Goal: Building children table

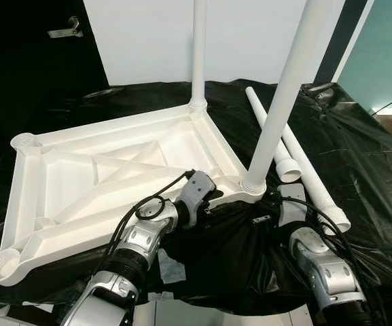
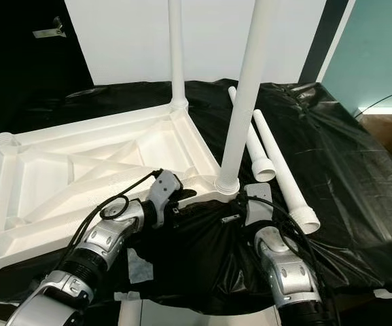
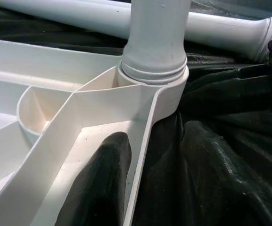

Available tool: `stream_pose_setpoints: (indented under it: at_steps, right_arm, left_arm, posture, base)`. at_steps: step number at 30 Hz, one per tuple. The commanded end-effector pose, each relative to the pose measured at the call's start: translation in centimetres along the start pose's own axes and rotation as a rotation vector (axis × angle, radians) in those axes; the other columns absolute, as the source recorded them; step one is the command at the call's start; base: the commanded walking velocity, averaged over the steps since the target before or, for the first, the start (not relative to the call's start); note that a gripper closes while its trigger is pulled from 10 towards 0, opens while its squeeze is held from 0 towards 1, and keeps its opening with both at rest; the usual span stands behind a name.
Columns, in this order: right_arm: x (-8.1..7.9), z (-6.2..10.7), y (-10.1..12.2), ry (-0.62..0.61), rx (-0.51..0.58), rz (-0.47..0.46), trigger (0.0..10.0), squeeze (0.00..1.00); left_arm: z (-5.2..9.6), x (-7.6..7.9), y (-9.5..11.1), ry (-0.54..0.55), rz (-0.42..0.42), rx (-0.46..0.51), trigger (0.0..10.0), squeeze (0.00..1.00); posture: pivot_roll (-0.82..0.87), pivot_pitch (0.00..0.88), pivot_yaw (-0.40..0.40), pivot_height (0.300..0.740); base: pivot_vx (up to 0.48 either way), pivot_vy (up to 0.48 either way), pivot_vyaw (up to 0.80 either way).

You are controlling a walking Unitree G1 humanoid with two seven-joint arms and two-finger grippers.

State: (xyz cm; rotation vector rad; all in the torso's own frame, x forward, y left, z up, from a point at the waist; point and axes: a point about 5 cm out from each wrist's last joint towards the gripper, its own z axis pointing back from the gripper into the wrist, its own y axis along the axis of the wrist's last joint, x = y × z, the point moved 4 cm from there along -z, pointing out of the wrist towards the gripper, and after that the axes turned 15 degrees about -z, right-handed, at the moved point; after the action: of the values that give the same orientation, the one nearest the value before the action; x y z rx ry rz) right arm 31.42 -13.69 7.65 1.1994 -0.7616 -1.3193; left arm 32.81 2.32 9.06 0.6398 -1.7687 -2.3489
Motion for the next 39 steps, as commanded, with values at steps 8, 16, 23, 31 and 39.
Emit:
stream_pose_setpoints:
  at_steps: [8, 16, 23, 31, 39]
  right_arm:
    - [-1.1, -0.6, -0.7, 0.010, -0.027, -0.004, 10.0, 0.00]
    - [-1.3, -0.9, -0.6, 0.015, -0.019, 0.006, 10.0, 0.00]
    - [-1.6, -1.1, -0.4, 0.028, -0.016, 0.015, 10.0, 0.00]
    - [-1.2, -1.4, 0.8, 0.013, 0.018, 0.026, 10.0, 0.00]
    - [1.6, -2.2, 3.8, -0.107, 0.113, 0.045, 10.0, 0.00]
  left_arm:
    - [1.2, -1.0, 0.0, -0.014, 0.015, 0.039, 10.0, 0.00]
    - [5.0, -2.4, -1.5, -0.079, -0.023, -0.058, 10.0, 0.00]
    - [6.0, -2.4, -3.9, -0.091, 0.000, -0.198, 10.0, 0.00]
    - [3.7, 1.1, -4.3, -0.252, 0.038, -0.206, 10.0, 0.00]
    - [-0.6, 1.3, 2.9, -0.233, 0.129, 0.149, 10.0, 0.00]
  posture:
    - [-0.05, 0.000, 0.020, 0.740]
    - [-0.05, 0.000, 0.019, 0.740]
    - [-0.04, 0.000, 0.015, 0.740]
    - [-0.05, 0.000, 0.015, 0.740]
    - [-0.07, 0.000, 0.025, 0.740]
  base:
    - [0.000, 0.000, 0.00]
    - [0.000, 0.000, 0.00]
    - [0.000, 0.000, 0.00]
    - [0.000, 0.000, 0.00]
    - [0.000, 0.000, 0.00]
